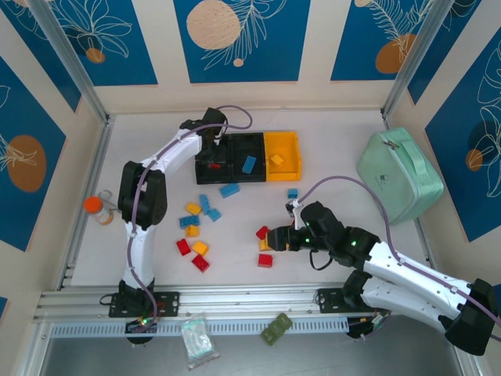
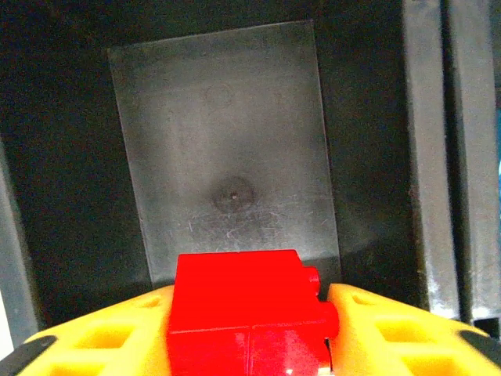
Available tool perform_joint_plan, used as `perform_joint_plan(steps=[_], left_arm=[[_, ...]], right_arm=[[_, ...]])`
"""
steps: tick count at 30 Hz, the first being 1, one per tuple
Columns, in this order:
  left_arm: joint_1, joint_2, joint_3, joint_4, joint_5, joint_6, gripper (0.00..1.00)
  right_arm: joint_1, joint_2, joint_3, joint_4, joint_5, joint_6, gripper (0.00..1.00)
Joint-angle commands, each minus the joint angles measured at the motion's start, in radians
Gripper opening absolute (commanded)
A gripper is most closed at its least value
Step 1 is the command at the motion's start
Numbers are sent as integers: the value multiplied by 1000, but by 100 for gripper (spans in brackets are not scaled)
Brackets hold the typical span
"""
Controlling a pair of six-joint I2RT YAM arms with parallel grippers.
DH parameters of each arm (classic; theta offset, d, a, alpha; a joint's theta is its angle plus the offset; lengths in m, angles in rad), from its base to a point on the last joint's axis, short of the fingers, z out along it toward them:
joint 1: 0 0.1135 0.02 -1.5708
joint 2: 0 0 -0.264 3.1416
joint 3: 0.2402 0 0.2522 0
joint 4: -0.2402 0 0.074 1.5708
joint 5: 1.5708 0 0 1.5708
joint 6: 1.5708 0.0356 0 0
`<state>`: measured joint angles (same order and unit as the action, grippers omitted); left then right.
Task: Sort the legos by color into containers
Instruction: Place the lego in the container.
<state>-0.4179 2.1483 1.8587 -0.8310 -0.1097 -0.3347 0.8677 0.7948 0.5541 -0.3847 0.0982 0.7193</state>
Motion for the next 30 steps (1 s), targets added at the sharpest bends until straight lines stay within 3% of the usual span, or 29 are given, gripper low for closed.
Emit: perform_joint_plan(steps=[1,6,13,20,30], left_arm=[[11,1,36,-31,0,5,55],[8,-42,15,-27,15,1,63],[-5,-195,-106,14,69,-18,62],[-27,-380,-338,80,163,-18,62],[-78,-686,-718,200,378,-49,62]], right_arm=[[-8,-19,4,-13,11,11,67],[-13,-12,9,-6,5,6,67],[-16,-3,32,-35,38,8,67],[-29,19,71,-103,84,31,67],[-37,160,187,-350,221,132,68]])
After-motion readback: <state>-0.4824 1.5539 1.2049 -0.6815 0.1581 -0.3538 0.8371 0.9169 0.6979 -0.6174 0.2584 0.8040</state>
